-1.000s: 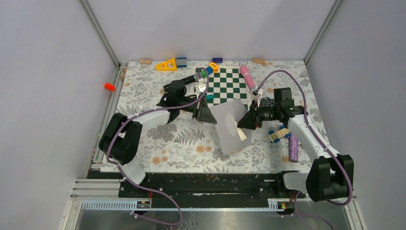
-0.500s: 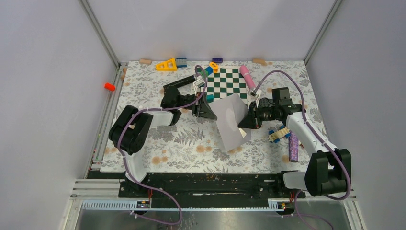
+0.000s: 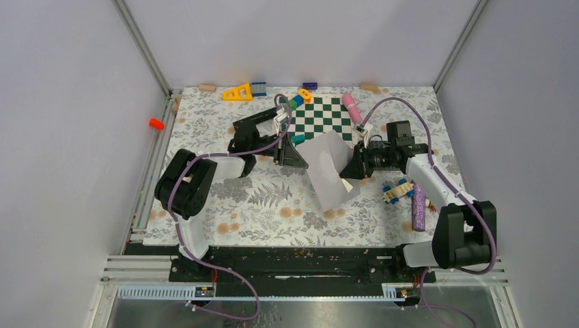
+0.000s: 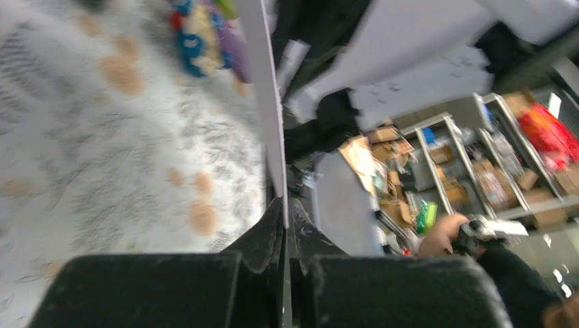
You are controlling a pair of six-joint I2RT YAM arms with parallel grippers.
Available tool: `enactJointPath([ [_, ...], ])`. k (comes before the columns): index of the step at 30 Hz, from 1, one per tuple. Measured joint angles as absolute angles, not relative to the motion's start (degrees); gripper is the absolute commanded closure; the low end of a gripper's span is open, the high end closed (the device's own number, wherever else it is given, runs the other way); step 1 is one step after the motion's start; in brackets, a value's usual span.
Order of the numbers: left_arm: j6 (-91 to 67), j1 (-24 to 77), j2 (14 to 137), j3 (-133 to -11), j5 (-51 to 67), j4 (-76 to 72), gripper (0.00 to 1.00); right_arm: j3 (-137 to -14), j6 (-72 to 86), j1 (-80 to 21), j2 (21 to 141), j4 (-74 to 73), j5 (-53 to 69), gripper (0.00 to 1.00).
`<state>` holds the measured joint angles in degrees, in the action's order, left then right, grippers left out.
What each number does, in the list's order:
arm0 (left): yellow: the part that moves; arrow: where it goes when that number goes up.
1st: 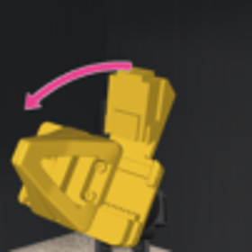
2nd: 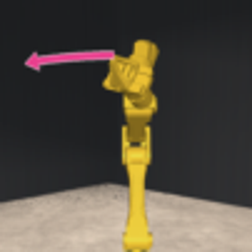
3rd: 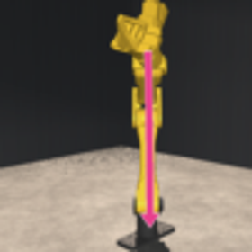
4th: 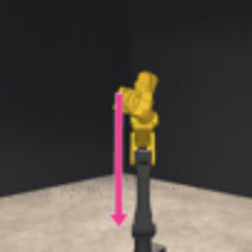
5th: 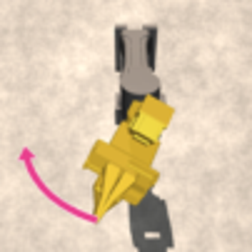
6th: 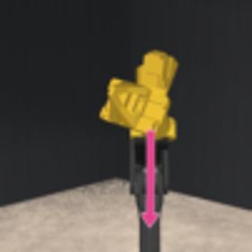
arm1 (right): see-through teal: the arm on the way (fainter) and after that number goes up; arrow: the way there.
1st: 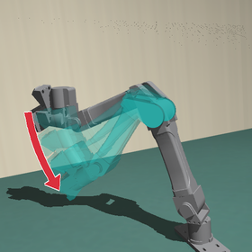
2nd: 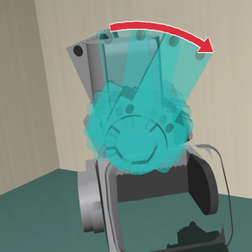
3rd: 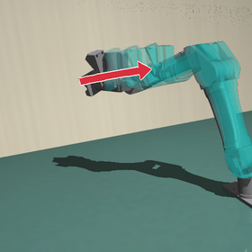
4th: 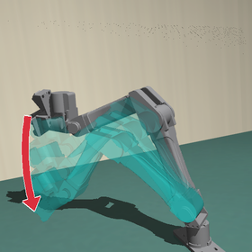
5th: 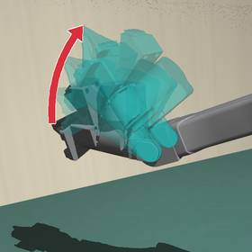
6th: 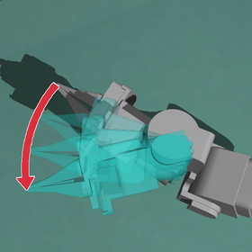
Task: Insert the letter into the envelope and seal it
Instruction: Place the envelope at the center of the board.
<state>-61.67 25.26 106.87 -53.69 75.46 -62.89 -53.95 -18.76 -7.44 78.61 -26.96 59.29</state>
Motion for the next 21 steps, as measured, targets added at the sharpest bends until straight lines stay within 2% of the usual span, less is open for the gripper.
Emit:
enactJointPath([
  [2,-52.75,24.62,106.78,-54.19,72.58,-50.13,1.0,-54.0,-16.88,-6.94,79.68,-25.69,57.93,0.58],
  [5,-41.76,24.1,107.11,-55.27,67.72,-34.28,1.0,-53.95,-13.91,-6.37,81.12,-23.0,55.64,0.53],
  [15,-29.41,24.1,119.39,-61.32,55.66,-11.0,1.0,-53.95,-8.19,-6.31,86.35,-18.44,43.88,0.53],
  [21,-26.09,24.14,120.07,-65.63,51.31,-2.26,1.0,-56.29,-9.21,-6.66,89.21,-22.9,41.08,0.53],
])
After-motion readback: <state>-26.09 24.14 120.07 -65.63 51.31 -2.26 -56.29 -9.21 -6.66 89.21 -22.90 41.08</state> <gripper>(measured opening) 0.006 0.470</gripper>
